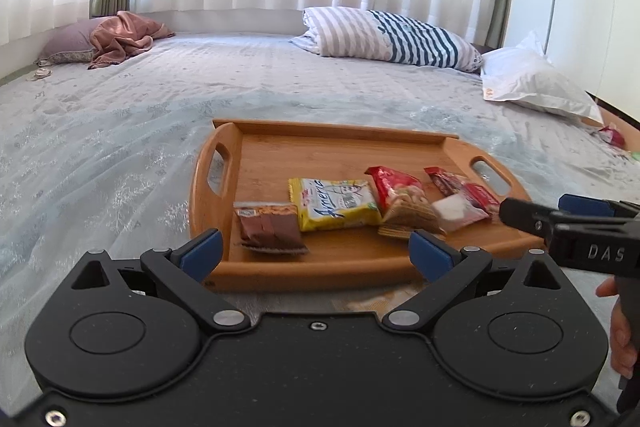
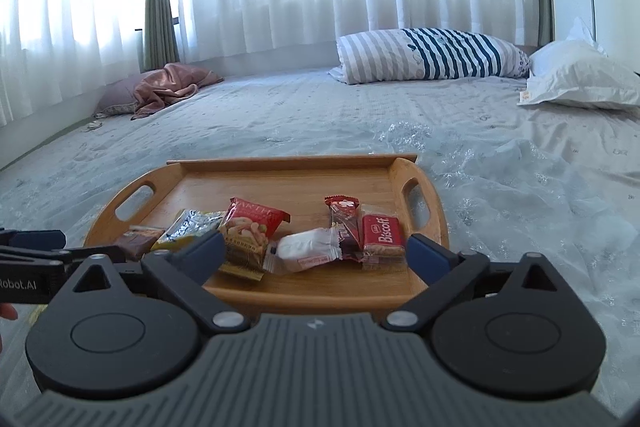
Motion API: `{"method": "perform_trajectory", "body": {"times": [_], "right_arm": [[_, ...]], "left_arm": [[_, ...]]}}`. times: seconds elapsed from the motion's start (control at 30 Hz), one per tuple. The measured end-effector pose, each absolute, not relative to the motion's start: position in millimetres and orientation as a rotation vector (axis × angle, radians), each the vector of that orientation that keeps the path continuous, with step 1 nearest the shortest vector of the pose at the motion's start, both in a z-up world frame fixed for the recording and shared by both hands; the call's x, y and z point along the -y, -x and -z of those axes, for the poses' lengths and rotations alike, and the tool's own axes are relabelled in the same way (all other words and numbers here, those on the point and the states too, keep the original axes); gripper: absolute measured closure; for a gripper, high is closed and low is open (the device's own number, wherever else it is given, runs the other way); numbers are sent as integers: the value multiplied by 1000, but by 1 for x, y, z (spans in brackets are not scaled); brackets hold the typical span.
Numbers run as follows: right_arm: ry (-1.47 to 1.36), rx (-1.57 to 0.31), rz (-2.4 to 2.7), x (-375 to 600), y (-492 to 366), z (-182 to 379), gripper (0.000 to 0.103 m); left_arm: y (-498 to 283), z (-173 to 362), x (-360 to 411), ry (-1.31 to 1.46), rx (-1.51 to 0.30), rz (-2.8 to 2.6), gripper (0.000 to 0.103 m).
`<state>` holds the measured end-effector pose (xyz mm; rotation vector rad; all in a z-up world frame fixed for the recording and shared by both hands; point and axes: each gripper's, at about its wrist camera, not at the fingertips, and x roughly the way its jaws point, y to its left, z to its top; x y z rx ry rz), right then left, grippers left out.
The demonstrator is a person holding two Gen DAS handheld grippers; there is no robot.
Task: Organize snacks
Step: 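Move both tools back over the remaining snack pile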
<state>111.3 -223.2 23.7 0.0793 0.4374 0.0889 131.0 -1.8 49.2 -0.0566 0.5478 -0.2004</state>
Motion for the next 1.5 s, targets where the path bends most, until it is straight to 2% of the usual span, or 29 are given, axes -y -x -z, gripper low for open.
{"method": "perform_trajectory", "body": {"times": [0.63, 1.13, 1.4, 1.5], "right_arm": [[-16, -416, -127, 210, -57, 5, 0], [54, -409, -143, 197, -35, 22, 0], [20, -430, -120, 202, -34, 28, 30], [21, -431, -121, 202, -34, 28, 32]], "left_arm": [[-81, -33, -18, 90, -557, 180, 0], [-81, -13, -29, 110, -588, 98, 0], [-85, -8, -32, 130, -598, 66, 0], [-87, -7, -31, 125, -600, 56, 0]]}}
